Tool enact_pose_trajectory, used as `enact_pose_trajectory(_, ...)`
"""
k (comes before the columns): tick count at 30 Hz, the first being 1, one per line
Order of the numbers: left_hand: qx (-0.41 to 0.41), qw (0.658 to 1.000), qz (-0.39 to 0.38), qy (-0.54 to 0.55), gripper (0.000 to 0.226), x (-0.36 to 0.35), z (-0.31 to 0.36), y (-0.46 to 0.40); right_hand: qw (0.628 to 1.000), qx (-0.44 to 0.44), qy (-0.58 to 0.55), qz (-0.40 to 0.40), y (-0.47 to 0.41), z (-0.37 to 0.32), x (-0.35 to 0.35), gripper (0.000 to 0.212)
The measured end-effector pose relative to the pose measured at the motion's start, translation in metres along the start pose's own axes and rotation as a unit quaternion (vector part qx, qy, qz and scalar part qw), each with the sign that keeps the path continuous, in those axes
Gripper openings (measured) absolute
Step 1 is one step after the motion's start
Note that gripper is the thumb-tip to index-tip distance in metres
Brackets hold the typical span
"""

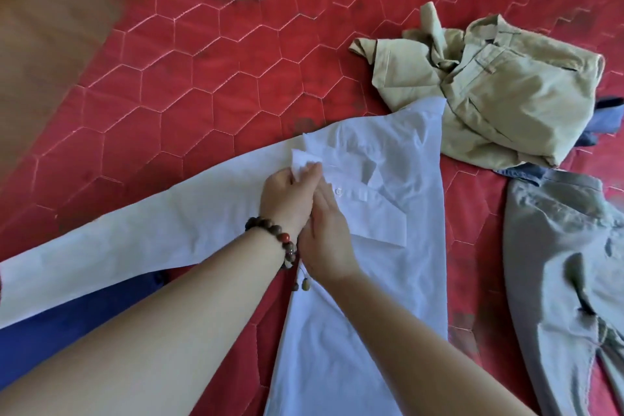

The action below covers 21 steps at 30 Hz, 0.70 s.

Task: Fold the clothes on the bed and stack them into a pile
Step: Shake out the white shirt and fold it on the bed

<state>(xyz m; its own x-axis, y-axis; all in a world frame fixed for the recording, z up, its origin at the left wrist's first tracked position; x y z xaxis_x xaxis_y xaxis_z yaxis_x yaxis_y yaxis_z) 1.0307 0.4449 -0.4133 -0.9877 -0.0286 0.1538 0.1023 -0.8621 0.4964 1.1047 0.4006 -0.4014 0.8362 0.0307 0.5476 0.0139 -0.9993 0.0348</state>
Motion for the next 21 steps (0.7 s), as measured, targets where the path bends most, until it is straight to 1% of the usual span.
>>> enact_pose_trajectory(2, -0.002, 0.997, 0.072, -0.03, 0.037, 0.035, 0.006, -0.007, 0.995, 0.061, 0.054, -0.052, 0.0, -0.02, -0.016, 0.061)
enact_pose_trajectory(4, -0.044, 0.989, 0.119, -0.079, 0.043, 0.074, 0.014, -0.012, 0.986, 0.091, 0.111, -0.08, -0.001, -0.027, -0.027, 0.068)
enact_pose_trajectory(7, -0.111, 0.967, 0.174, -0.153, 0.047, 0.139, 0.023, -0.015, 0.961, 0.098, 0.233, -0.114, -0.004, -0.02, -0.045, 0.083)
enact_pose_trajectory(9, -0.122, 0.952, 0.217, -0.179, 0.045, 0.184, 0.021, -0.015, 0.94, 0.078, 0.307, -0.127, -0.006, -0.008, -0.056, 0.087)
enact_pose_trajectory(12, -0.111, 0.936, 0.265, -0.202, 0.042, 0.243, 0.007, -0.013, 0.923, 0.042, 0.345, -0.162, -0.008, 0.006, -0.075, 0.087)
enact_pose_trajectory(15, -0.085, 0.928, 0.288, -0.22, 0.038, 0.288, -0.017, -0.011, 0.909, 0.032, 0.355, -0.217, -0.009, 0.012, -0.101, 0.087)
enact_pose_trajectory(17, -0.058, 0.922, 0.304, -0.232, 0.04, 0.313, -0.037, -0.011, 0.899, 0.037, 0.361, -0.243, -0.01, 0.012, -0.119, 0.081)
enact_pose_trajectory(21, -0.001, 0.917, 0.32, -0.239, 0.044, 0.346, -0.078, -0.004, 0.889, 0.039, 0.372, -0.266, -0.01, 0.01, -0.147, 0.071)
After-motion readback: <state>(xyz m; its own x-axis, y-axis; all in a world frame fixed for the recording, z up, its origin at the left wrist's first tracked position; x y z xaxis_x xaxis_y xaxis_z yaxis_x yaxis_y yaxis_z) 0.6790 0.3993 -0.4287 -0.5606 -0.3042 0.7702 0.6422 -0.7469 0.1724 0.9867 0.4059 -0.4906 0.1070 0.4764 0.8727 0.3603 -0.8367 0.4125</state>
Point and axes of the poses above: each hand's wrist, its own y-axis away from the middle knuckle, its own x-axis out of the back of the hand, z = x × y, the point moved 6 cm from there along -y, towards the middle knuckle
